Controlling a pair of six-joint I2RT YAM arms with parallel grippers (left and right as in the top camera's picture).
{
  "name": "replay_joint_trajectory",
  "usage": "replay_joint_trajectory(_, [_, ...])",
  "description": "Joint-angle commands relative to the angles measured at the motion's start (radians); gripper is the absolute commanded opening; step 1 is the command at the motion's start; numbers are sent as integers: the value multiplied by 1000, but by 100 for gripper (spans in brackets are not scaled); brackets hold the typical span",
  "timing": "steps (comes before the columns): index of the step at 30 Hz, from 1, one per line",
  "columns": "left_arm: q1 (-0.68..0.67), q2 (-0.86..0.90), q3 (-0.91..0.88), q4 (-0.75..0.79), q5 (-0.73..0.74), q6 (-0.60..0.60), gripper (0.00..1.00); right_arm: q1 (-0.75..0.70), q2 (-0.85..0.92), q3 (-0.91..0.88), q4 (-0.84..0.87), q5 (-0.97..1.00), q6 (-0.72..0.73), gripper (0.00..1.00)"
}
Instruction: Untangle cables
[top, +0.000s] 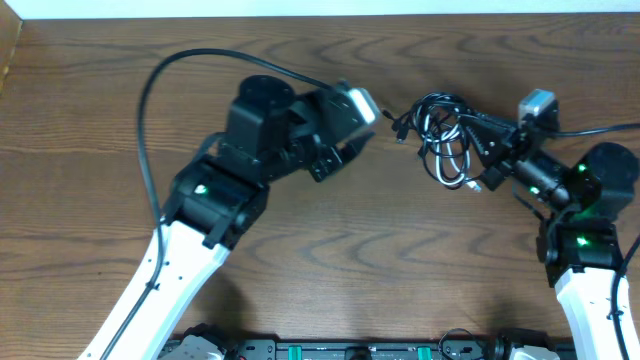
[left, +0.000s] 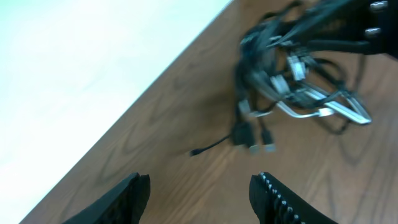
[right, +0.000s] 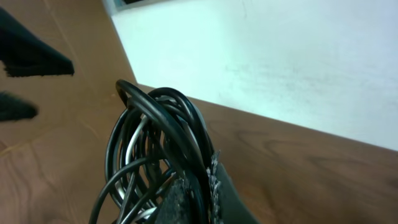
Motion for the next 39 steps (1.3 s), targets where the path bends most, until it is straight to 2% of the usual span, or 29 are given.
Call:
replay_joint_trajectory(1, [23, -13, 10, -18, -58, -86, 56, -34, -3, 22, 57, -189, 59, 1])
replay_joint_trajectory(8, [23, -6, 9, -77, 14, -74, 54, -35, -3, 22, 185, -347, 62, 1])
replay_joint_trajectory(14, [23, -6, 10, -132, 186, 79, 51, -35, -3, 22, 257, -380, 98, 1])
replay_joint_trajectory(20, [23, -6, 10, -142, 205, 135, 50, -34, -3, 22, 330, -444, 152, 1])
replay_joint_trajectory(25, [23, -6, 10, -148, 391, 213, 50, -34, -3, 22, 328, -444, 153, 1])
replay_joint_trajectory(39, [19, 18, 9, -223, 507, 216, 50, -26, -3, 22, 346, -444, 177, 1])
